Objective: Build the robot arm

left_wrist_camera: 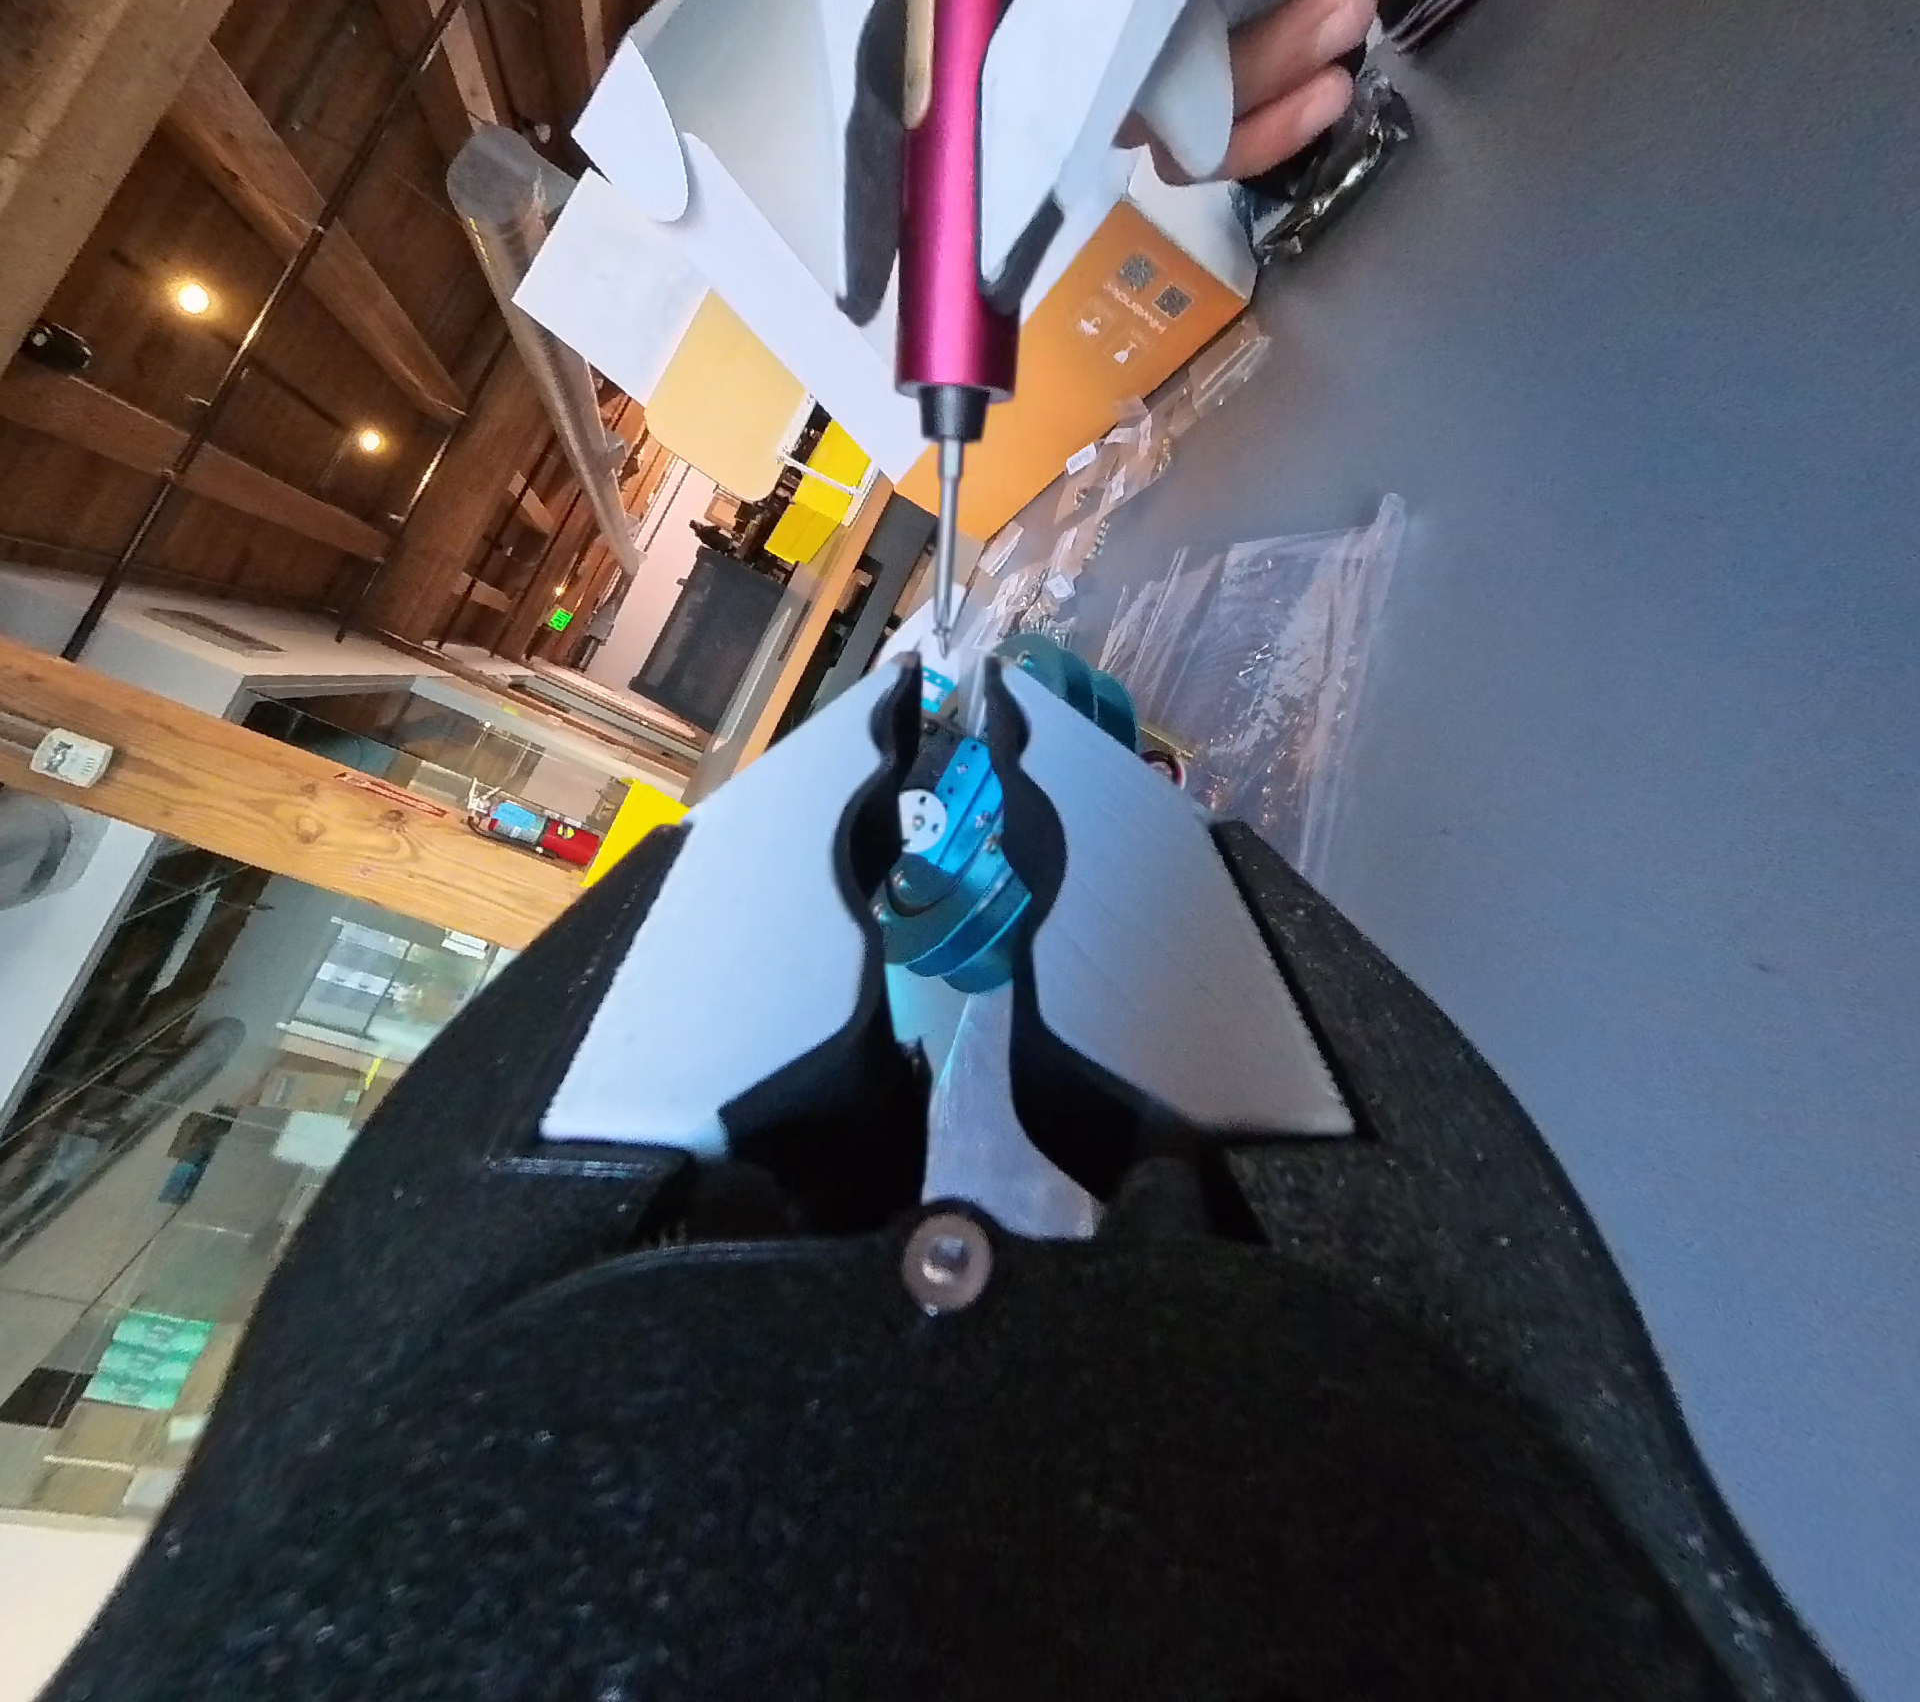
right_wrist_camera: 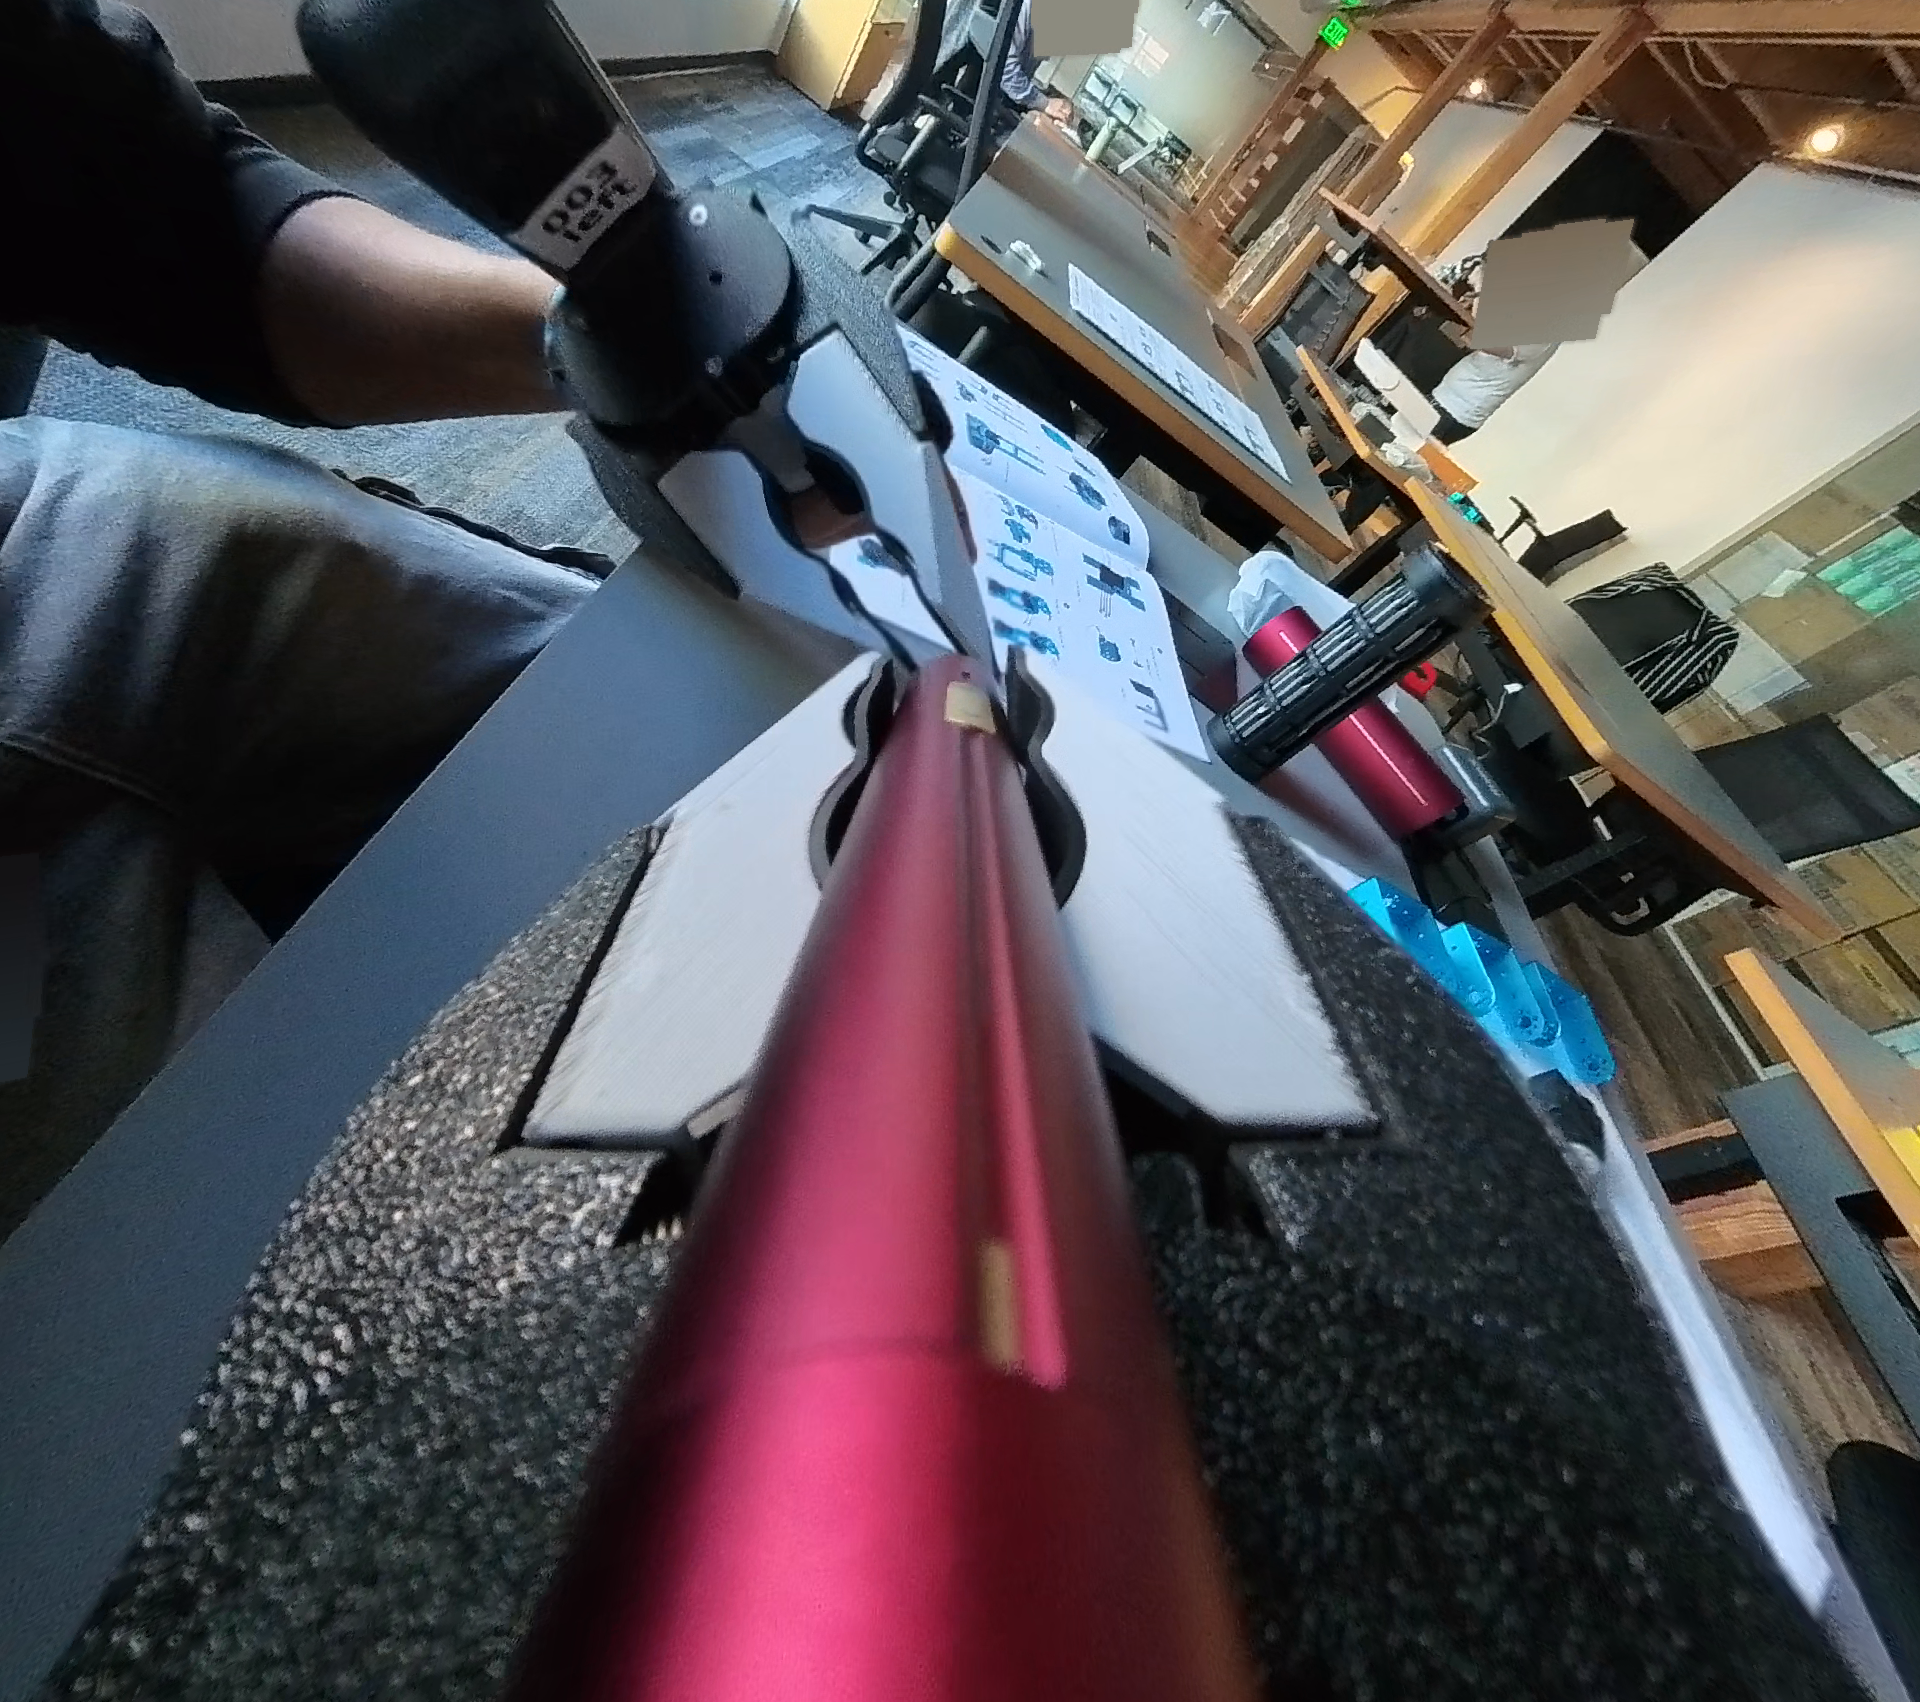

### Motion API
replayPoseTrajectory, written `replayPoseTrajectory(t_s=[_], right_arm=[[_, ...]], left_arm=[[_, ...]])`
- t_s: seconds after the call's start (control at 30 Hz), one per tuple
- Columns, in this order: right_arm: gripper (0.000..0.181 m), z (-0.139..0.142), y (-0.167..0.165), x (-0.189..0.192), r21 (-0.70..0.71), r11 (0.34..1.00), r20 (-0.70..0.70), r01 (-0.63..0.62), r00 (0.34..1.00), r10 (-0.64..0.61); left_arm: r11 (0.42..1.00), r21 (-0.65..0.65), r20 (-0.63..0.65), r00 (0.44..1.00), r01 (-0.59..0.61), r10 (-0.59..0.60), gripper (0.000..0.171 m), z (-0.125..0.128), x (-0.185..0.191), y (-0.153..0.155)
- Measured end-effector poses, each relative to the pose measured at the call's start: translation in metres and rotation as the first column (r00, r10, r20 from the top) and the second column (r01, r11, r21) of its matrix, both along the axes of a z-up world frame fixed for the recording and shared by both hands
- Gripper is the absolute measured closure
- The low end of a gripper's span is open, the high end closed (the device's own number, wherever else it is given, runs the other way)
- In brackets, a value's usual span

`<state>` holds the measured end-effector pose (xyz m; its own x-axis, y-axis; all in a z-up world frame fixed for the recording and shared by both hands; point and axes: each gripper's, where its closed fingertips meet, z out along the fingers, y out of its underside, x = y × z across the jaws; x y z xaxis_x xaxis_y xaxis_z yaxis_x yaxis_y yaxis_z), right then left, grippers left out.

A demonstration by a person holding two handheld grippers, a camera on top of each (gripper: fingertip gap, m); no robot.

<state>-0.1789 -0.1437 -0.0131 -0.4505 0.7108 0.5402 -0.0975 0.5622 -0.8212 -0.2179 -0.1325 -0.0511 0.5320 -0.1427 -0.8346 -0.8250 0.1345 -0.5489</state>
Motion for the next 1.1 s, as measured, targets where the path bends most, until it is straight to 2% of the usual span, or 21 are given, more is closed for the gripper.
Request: replayPoseTrajectory(t_s=[0.27, 0.4, 0.47, 0.53, 0.6, 0.7, 0.77, 0.9, 1.1], right_arm=[[0.16, -0.004, 0.003, -0.003, 0.043, 0.998, -0.007, 0.036, 0.999, -0.036], [0.159, -0.019, 0.013, -0.013, 0.198, 0.968, -0.07, 0.154, 0.987, -0.143], [0.159, -0.033, 0.018, -0.021, 0.341, 0.908, -0.136, 0.245, 0.968, -0.21], [0.16, -0.048, 0.023, -0.029, 0.492, 0.798, -0.23, 0.348, 0.936, -0.267], [0.16, -0.064, 0.021, -0.037, 0.596, 0.697, -0.278, 0.399, 0.917, -0.287], [0.159, -0.078, 0.021, -0.047, 0.676, 0.587, -0.317, 0.445, 0.895, -0.313], [0.16, -0.078, 0.026, -0.053, 0.693, 0.53, -0.349, 0.489, 0.87, -0.347], [0.16, -0.077, 0.037, -0.06, 0.712, 0.464, -0.369, 0.528, 0.842, -0.393], [0.159, -0.078, 0.031, -0.066, 0.717, 0.451, -0.391, 0.532, 0.842, -0.372]], left_arm=[[0.999, -0.026, 0.012, 0.999, -0.037, 0.037, 0.153, -0.006, -0.01, 0.006], [0.988, -0.11, 0.127, 0.984, -0.112, 0.125, 0.151, -0.022, -0.039, 0.012], [0.974, -0.173, 0.239, 0.953, -0.145, 0.184, 0.145, -0.029, -0.058, 0.017], [0.961, -0.221, 0.349, 0.907, -0.167, 0.237, 0.144, -0.031, -0.075, 0.02], [0.947, -0.284, 0.467, 0.841, -0.151, 0.274, 0.137, -0.031, -0.084, 0.02], [0.935, -0.354, 0.642, 0.724, -0.012, 0.252, 0.137, -0.031, -0.074, 0.017], [0.934, -0.35, 0.702, 0.679, 0.068, 0.213, 0.138, -0.029, -0.061, 0.011], [0.914, -0.361, 0.741, 0.652, 0.186, 0.16, 0.138, -0.027, -0.033, -0.001], [0.895, -0.36, 0.787, 0.601, 0.262, 0.14, 0.139, -0.035, -0.021, -0.005]])
